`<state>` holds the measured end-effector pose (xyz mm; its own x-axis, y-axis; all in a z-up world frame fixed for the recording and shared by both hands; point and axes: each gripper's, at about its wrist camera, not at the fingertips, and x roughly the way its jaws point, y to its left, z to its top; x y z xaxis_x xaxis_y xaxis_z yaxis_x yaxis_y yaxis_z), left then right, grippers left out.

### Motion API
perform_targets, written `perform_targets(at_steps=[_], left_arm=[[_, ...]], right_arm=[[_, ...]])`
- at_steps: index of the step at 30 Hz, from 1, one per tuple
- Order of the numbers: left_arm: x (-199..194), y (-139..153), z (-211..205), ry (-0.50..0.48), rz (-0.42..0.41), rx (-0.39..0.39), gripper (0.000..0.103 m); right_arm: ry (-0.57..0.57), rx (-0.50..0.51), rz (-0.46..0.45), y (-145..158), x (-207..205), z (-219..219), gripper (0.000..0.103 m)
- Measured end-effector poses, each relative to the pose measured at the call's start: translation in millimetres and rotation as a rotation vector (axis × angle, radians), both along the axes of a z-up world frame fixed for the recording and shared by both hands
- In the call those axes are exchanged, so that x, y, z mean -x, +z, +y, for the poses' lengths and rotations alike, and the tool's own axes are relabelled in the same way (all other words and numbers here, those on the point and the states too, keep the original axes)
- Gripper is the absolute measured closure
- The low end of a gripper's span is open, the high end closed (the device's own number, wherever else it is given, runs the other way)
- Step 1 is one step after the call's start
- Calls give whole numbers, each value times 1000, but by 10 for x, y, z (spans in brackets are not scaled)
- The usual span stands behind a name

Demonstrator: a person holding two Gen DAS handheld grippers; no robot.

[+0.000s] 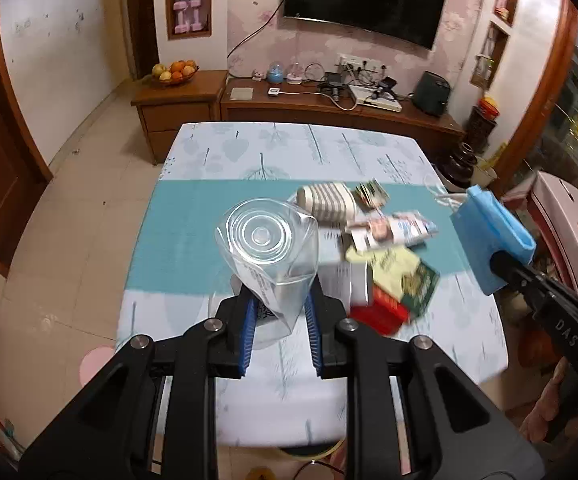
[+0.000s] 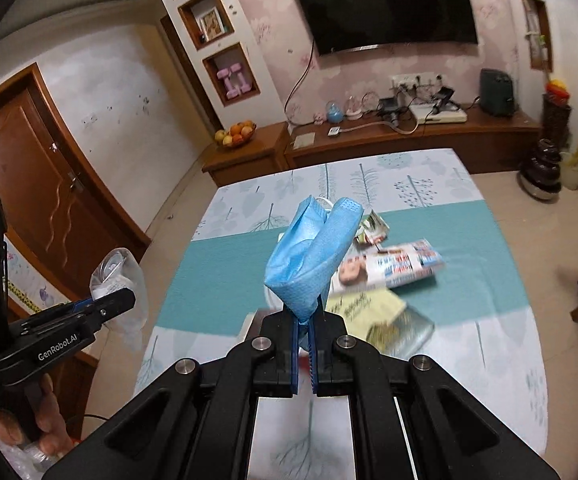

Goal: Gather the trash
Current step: 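Carry the clear cup with the left tool while the right carries the mask to the bin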

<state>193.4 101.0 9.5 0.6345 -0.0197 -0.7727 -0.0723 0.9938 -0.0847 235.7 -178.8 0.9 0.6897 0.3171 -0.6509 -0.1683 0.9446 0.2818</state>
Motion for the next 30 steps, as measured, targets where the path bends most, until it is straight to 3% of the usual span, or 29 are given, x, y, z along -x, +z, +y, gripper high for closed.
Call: perform_targets(at_steps=[8, 16, 20, 25, 30], left_arm=[[1124, -246, 24, -85, 12, -32, 84], [1807, -895, -285, -167, 118, -80, 84], [1968, -1364, -475, -196, 220, -76, 84], [2099, -2155, -748, -226, 336, -85, 84], [2022, -2937, -908, -220, 377, -86, 84]], right_arm=[[-60, -11, -5, -284, 1416, 297, 100], [-87, 13, 195, -1044, 2335, 375, 100], [-97, 25, 303, -1517, 2624, 284, 100], [-99, 27, 425, -2322, 2791, 146, 100], [-65, 60, 505, -3251, 2781, 110, 100]])
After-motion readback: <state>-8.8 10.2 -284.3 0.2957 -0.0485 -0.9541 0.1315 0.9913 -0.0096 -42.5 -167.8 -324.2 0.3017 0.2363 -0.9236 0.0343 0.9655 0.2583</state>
